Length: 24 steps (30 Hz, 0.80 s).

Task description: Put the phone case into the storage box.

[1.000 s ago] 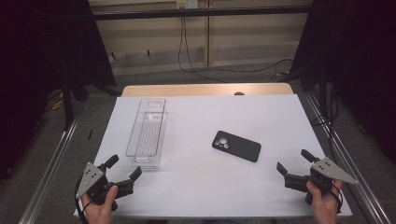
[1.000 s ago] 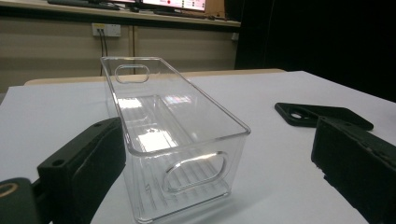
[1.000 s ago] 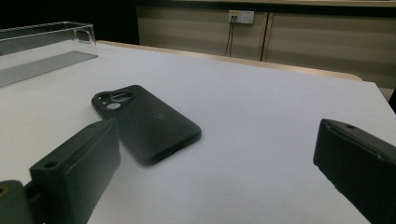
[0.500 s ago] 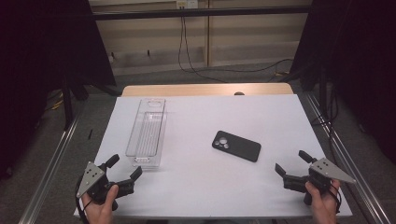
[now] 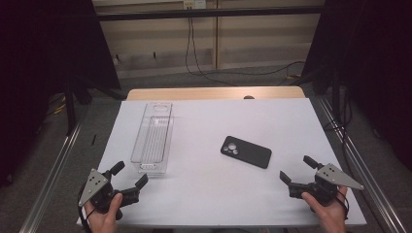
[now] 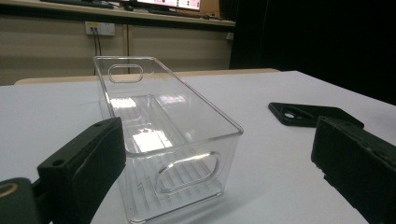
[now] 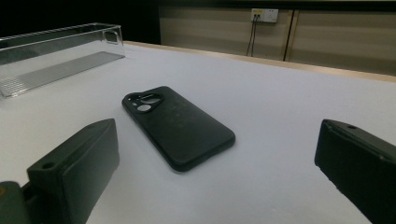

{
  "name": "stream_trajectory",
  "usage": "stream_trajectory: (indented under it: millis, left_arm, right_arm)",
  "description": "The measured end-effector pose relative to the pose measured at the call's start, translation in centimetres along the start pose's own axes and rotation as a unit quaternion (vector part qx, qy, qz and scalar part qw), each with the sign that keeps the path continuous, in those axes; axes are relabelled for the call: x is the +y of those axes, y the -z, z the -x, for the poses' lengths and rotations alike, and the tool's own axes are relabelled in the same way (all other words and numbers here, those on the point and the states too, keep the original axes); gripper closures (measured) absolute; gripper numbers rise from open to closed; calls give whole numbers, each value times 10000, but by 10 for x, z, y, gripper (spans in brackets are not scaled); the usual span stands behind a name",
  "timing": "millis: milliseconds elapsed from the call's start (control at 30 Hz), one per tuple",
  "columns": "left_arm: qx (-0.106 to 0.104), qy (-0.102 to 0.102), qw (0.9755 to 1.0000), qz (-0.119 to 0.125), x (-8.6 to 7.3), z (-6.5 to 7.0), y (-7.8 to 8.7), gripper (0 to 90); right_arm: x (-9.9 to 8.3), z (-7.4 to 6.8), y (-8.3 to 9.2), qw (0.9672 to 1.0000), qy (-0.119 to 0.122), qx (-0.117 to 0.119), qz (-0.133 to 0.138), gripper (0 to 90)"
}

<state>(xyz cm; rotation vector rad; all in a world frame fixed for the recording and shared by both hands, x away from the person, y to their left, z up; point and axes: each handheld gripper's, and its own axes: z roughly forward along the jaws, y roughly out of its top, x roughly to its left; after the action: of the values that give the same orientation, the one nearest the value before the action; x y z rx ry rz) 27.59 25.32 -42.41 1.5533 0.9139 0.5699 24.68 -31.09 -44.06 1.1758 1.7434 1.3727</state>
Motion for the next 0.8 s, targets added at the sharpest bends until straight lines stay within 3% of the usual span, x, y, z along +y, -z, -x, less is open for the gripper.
stream_trajectory:
  millis: [300,800]
  left_arm:
    - [4,-7,10000,-40,-1,1,-2,31]
    - [1,-15,10000,-41,-1,2,-2,31]
  right_arm:
    - [6,-6,-15,9997,98,215,24,0]
    - [18,-7,-39,9993,131,329,92,4]
